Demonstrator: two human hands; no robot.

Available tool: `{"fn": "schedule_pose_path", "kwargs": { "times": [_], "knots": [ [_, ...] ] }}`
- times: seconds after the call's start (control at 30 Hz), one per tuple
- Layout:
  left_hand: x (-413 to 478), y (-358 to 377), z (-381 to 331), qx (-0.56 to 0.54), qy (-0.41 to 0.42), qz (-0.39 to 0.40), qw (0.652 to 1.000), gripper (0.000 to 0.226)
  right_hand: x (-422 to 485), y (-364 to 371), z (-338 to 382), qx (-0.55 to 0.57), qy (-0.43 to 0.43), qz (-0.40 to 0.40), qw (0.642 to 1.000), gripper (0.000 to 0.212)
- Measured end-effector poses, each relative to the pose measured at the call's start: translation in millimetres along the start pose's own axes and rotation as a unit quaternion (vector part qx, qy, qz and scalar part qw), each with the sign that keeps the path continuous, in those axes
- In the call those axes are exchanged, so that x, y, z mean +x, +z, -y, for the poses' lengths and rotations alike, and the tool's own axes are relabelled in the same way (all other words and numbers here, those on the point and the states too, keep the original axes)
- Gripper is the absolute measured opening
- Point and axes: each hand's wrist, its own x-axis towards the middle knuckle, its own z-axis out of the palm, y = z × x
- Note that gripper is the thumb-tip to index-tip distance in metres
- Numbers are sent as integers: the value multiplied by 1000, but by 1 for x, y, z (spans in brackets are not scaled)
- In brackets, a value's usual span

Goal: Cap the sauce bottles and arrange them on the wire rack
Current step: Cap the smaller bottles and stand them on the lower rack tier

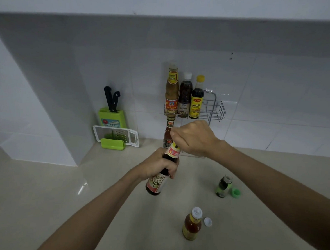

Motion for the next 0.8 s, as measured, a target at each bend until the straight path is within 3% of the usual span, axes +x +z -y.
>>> {"fn": "schedule_pose_path", "kwargs": {
  "times": [0.07, 0.13, 0.27, 0.33, 0.4, 0.43, 0.47, 0.53, 0.63, 0.7, 0.8],
  "knots": [
    [6, 5, 4, 22, -12, -120, 993, 12, 4, 4, 9, -35, 103, 2, 994, 37],
    [7, 13, 8, 110, -45, -229, 966, 11, 4, 10, 16, -99, 134, 73, 983, 22],
    [3, 29, 15, 252, -76, -314, 912, 15, 4, 22, 22, -89, 198, 173, 961, 28],
    [2, 33, 18, 279, -81, -322, 901, 14, 4, 30, 19, -5, 258, 188, 948, 27],
    [-1, 31, 19, 281, -92, -324, 899, 13, 1, 34, 20, 167, 318, 142, 922, 37],
    [-2, 27, 17, 253, -93, -314, 910, 13, 0, 36, 20, 216, 302, 103, 923, 40],
    [-3, 21, 16, 197, -80, -285, 935, 11, -2, 37, 18, 225, 257, 75, 937, 43],
    [-7, 7, 13, 75, -34, -153, 985, 8, -3, 29, 8, 186, 139, 58, 971, 54],
    [-17, -4, 11, 0, -10, 35, 999, 19, 1, 7, -1, 33, -13, 81, 996, 58],
    [-18, -1, 10, -6, -13, 25, 1000, 18, 4, 4, 5, -10, -24, 73, 997, 54],
    [-12, 12, 13, 60, -33, -149, 986, 8, 5, 5, 16, -7, 133, 60, 989, 44]
  ]
}}
